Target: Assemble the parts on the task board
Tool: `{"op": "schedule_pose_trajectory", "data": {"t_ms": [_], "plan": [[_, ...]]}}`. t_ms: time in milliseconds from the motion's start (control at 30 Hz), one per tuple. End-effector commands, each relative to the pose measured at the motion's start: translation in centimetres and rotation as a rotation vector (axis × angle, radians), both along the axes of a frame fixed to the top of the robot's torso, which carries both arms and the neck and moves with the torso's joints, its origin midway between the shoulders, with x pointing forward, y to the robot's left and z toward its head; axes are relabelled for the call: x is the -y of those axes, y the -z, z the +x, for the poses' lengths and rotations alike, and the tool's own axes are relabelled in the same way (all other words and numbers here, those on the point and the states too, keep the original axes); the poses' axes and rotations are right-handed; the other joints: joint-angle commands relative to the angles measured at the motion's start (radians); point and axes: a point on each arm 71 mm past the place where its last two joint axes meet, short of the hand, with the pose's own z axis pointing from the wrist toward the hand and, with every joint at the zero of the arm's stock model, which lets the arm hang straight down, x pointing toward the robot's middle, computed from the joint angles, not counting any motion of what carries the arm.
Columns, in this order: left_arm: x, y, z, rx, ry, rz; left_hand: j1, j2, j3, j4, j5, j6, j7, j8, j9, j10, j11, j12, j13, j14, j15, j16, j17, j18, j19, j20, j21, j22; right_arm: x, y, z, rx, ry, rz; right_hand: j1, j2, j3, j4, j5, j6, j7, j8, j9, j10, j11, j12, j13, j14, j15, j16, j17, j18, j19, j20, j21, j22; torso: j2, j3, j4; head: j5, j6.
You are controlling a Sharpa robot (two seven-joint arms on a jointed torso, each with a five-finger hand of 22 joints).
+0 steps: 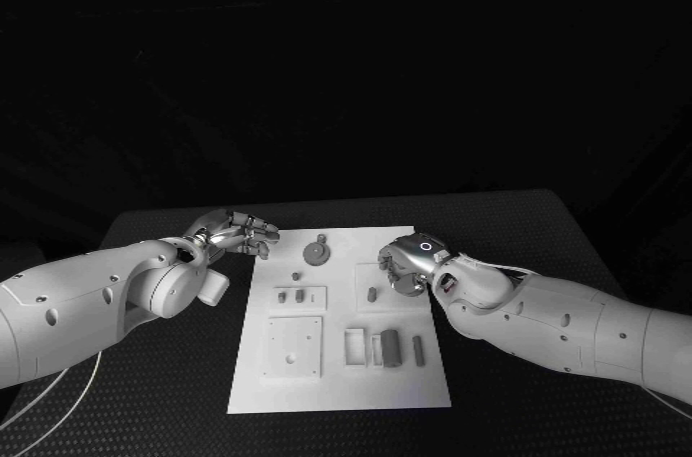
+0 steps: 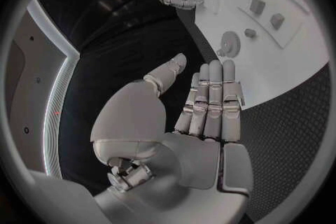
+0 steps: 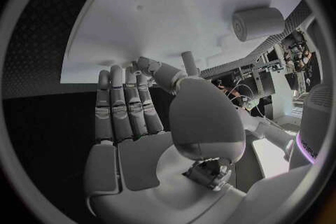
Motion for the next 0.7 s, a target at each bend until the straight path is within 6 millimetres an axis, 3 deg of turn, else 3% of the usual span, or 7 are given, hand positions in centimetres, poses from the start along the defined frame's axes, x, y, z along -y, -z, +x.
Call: {"op": "schedule_pose_trajectory", "data": {"t_ms": [33, 267, 700], "plan": [[0.21, -0.11, -0.01, 0.004, 0.017, -0.002, -0.005, 0.000, -0.008, -0.001, 0.005, -0.005, 0.000, -0.004, -0.001, -0.009, 0.001, 0.000, -0.001, -0.001, 0.005, -0.003, 0.001, 0.007, 0.005, 0.004, -0.006, -0.002, 0.58, 1.79, -0.45, -0.089, 0.021, -0.075, -0.007, 0.011, 0.004, 0.002, 0.000, 0.014, -0.003, 0.007, 0.005, 0.018, -0.006, 0.001, 0.001, 0.012, -0.004, 0.007, -0.004, 0.003, 0.012, 0.001, 0.007, 0.023, 0.000, 0.0003, 0.0001, -0.001, -0.002], [0.20, -0.11, -0.03, 0.003, 0.019, -0.002, -0.004, -0.001, -0.007, -0.002, 0.005, -0.007, 0.001, -0.004, -0.001, -0.010, 0.001, 0.000, -0.001, -0.001, 0.005, -0.004, 0.001, 0.007, 0.005, 0.004, -0.007, -0.002, 0.77, 1.72, -0.36, -0.066, 0.041, -0.096, -0.014, 0.036, 0.007, 0.001, 0.000, 0.052, -0.019, 0.021, 0.022, 0.065, -0.023, 0.001, -0.011, 0.055, -0.023, 0.022, -0.015, 0.017, 0.048, -0.003, 0.029, 0.023, 0.000, 0.0000, 0.0004, -0.002, -0.003], [0.17, -0.10, -0.04, 0.003, 0.019, -0.001, -0.003, -0.001, -0.007, -0.002, 0.005, -0.009, 0.001, -0.005, -0.002, -0.011, 0.002, 0.000, -0.002, 0.000, 0.005, -0.005, 0.002, 0.007, 0.005, 0.004, -0.007, -0.002, 0.71, 1.74, -0.37, -0.068, 0.039, -0.096, -0.016, 0.023, 0.010, 0.000, 0.001, 0.041, -0.014, 0.009, 0.024, 0.056, -0.016, -0.014, -0.030, 0.046, -0.018, 0.010, -0.031, 0.016, 0.038, 0.001, 0.021, 0.020, 0.000, 0.0007, -0.0001, -0.004, -0.006]]}}
